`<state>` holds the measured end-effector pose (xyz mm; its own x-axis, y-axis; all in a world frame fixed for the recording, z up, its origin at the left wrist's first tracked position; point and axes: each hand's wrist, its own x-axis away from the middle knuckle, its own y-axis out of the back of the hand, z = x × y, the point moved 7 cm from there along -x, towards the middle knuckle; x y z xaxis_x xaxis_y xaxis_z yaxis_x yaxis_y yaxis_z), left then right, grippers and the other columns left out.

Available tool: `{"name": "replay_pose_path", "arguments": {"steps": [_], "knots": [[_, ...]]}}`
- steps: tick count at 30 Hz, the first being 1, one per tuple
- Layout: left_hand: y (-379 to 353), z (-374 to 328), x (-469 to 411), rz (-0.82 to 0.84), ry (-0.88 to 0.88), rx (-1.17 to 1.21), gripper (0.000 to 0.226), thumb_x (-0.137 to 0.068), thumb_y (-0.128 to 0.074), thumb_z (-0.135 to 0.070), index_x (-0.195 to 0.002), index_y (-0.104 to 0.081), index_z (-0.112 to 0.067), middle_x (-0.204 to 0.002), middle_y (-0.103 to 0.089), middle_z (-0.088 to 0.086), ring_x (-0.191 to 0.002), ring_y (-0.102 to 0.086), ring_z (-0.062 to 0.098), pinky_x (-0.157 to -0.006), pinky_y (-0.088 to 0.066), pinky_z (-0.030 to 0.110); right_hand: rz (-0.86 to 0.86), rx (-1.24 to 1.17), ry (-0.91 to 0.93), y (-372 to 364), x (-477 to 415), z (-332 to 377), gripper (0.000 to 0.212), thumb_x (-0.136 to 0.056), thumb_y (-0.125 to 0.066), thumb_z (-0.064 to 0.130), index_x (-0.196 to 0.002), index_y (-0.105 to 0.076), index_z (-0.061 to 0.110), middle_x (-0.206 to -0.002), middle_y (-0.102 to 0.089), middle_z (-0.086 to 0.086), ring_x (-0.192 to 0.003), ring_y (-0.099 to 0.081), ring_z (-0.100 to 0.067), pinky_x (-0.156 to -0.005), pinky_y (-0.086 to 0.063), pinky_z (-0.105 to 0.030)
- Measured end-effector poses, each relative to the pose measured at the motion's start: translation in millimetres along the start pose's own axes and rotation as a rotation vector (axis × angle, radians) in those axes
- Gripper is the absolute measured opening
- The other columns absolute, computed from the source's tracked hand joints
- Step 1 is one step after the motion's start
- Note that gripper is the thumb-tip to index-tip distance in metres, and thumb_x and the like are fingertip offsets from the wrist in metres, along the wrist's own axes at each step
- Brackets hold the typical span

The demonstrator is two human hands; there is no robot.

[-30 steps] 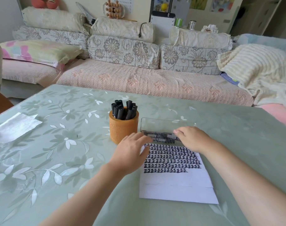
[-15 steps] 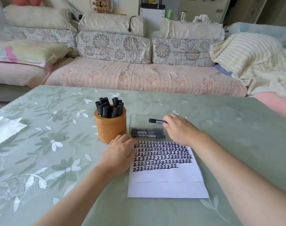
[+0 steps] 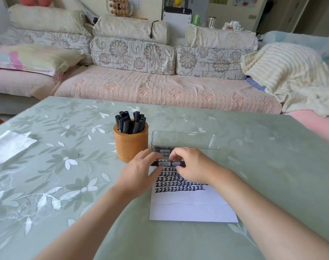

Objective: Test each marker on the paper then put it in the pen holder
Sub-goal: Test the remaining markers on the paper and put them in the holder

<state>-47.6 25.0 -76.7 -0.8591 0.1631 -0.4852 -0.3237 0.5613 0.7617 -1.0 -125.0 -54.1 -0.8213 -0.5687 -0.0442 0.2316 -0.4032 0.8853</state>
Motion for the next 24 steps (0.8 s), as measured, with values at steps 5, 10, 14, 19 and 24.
{"name": "replay_pose_path", "arguments": {"steps": [5, 10, 14, 19, 24], "knots": [[7, 3, -2, -0.052, -0.025, -0.051, 0.018, -0.090, -0.063, -0.024, -0.108, -0.065, -0.021, -0.094, -0.055, -0.011, -0.092, -0.050, 0.011, -0.075, -0.046, 0.025, -0.085, -0.171, -0.078, 2, -4, -6, 0.026, -0.077, -0.072, 0.014, -0.089, -0.063, 0.035, -0.088, -0.062, 0.016, -0.081, -0.057, 0.003, -0.077, -0.044, -0.015], [17, 7, -3, -0.085, 0.008, -0.045, 0.019, -0.092, -0.056, -0.031, -0.106, -0.066, -0.022, -0.093, -0.056, -0.009, -0.092, -0.052, 0.013, -0.075, -0.048, 0.030, -0.147, -0.580, -0.240, 4, -2, -15, 0.018, -0.073, -0.083, 0.015, -0.085, -0.072, 0.021, -0.072, -0.067, 0.005, -0.061, -0.057, -0.010, -0.062, -0.048, -0.022], [17, 0, -4, -0.046, -0.019, -0.047, 0.034, -0.091, -0.045, -0.048, -0.103, -0.068, -0.025, -0.089, -0.052, -0.017, -0.088, -0.049, 0.008, -0.069, -0.048, 0.028, -0.181, -0.896, -0.270, 0, -2, -12, 0.011, -0.080, -0.079, 0.016, -0.090, -0.075, 0.014, -0.064, -0.065, 0.005, -0.057, -0.053, -0.011, -0.052, -0.041, -0.024], [18, -17, -4, -0.002, -0.054, -0.016, 0.040, -0.092, -0.038, -0.056, -0.094, -0.067, -0.028, -0.081, -0.052, -0.021, -0.081, -0.049, 0.002, -0.064, -0.045, 0.023, -0.151, -1.023, -0.226, -6, -5, 1, 0.015, -0.097, -0.060, 0.023, -0.101, -0.065, 0.009, -0.092, -0.073, -0.004, -0.074, -0.067, -0.016, -0.068, -0.053, -0.034], [37, -15, -4, -0.127, 0.005, 0.032, 0.028, -0.091, -0.041, -0.046, -0.095, -0.057, -0.024, -0.085, -0.055, -0.017, -0.080, -0.053, 0.002, -0.066, -0.050, 0.027, -0.160, -0.711, -0.177, -5, 4, 4, 0.012, -0.102, -0.048, 0.020, -0.098, -0.060, 0.019, -0.073, -0.059, -0.001, -0.062, -0.057, -0.017, -0.067, -0.051, -0.033]]}}
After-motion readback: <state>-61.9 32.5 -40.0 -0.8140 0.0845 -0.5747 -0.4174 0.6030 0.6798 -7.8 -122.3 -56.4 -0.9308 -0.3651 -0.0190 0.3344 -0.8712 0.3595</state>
